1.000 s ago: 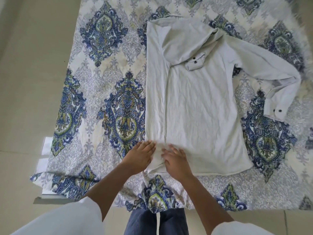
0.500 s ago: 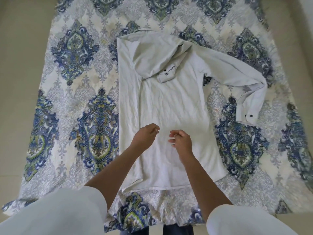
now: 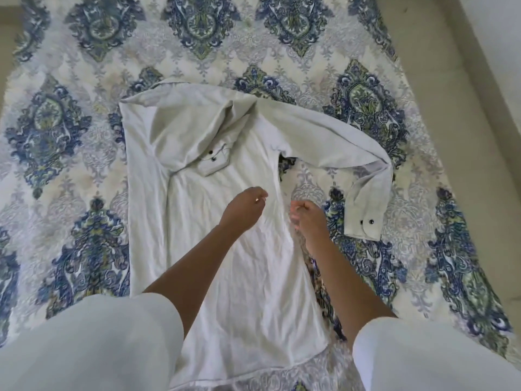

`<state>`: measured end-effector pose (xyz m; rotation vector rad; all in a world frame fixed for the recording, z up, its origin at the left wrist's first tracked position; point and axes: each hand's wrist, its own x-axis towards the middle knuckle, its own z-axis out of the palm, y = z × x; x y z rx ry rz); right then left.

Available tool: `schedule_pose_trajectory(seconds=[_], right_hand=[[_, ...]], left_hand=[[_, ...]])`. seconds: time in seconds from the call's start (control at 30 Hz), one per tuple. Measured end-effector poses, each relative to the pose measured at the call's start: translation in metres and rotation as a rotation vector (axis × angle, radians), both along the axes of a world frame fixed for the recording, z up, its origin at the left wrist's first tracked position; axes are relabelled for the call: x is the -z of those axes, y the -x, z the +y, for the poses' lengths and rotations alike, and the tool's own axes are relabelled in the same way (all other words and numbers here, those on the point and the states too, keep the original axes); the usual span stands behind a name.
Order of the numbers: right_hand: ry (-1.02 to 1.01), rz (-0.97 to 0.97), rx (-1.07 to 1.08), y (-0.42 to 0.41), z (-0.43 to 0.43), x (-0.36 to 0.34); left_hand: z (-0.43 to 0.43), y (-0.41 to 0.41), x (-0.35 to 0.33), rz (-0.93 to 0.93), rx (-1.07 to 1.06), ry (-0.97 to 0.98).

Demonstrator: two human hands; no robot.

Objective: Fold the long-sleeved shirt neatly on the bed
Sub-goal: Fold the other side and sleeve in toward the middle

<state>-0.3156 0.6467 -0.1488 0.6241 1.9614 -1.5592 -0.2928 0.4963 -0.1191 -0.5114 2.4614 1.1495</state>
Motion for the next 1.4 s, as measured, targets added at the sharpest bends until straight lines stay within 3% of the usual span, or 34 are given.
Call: schedule_pose_trajectory(seconds=[0.13, 0.23, 0.33, 0.4, 0.57, 0.67, 0.8, 0.87, 0.93, 1.0, 1.1, 1.2, 1.3, 1.4], right_hand=[[0.025, 0.078, -0.024, 0.042, -0.012, 0.003], [0.091, 0.087, -0.049, 0.060, -0.034, 0.002], [0.154, 0.046, -0.035, 0.071, -0.057, 0.003], [0.157, 0.031, -0.041, 0.072, -0.067, 0.005], [0.175, 0.013, -0.081, 0.068, -0.080, 0.002], [0.191, -0.012, -0.086, 0.066, -0.090, -0.004], [0.383, -0.178, -0.065, 0.062, -0.110, -0.019], [0.600, -0.240, -0.025, 0.069, -0.115, -0.028], [0.685, -0.240, 0.061, 0.078, -0.118, -0.039], [0.397, -0.113, 0.094, 0.091, -0.117, -0.052], [-0.180, 0.314, 0.080, 0.112, -0.110, -0.074], [-0.204, 0.670, 0.106, 0.118, -0.103, -0.104], [-0.281, 0.880, -0.287, 0.101, -0.104, -0.119], [-0.378, 0.799, -0.720, 0.077, -0.106, -0.114]], left_hand=[[-0.015, 0.044, 0.008, 0.023, -0.038, 0.119], [-0.038, 0.062, 0.019, -0.009, -0.162, 0.371], [-0.060, 0.067, 0.035, -0.139, 0.041, 0.635], [-0.073, 0.070, 0.046, -0.125, 0.152, 0.700], [-0.099, 0.079, 0.049, 0.115, 0.241, 0.766], [-0.106, 0.085, 0.037, 0.370, 0.201, 0.734], [-0.080, 0.071, 0.015, 0.651, 0.128, 0.657], [-0.057, 0.057, 0.005, 0.681, 0.142, 0.547], [-0.042, 0.042, -0.010, 0.594, 0.020, 0.185], [-0.041, 0.033, -0.023, 0.443, -0.255, -0.206], [-0.057, 0.036, -0.039, 0.353, -0.625, -0.503], [-0.084, 0.051, -0.049, 0.240, -0.868, -0.764], [-0.103, 0.056, -0.051, 0.029, -0.888, -0.998], [-0.105, 0.051, -0.047, -0.111, -0.737, -1.196]])
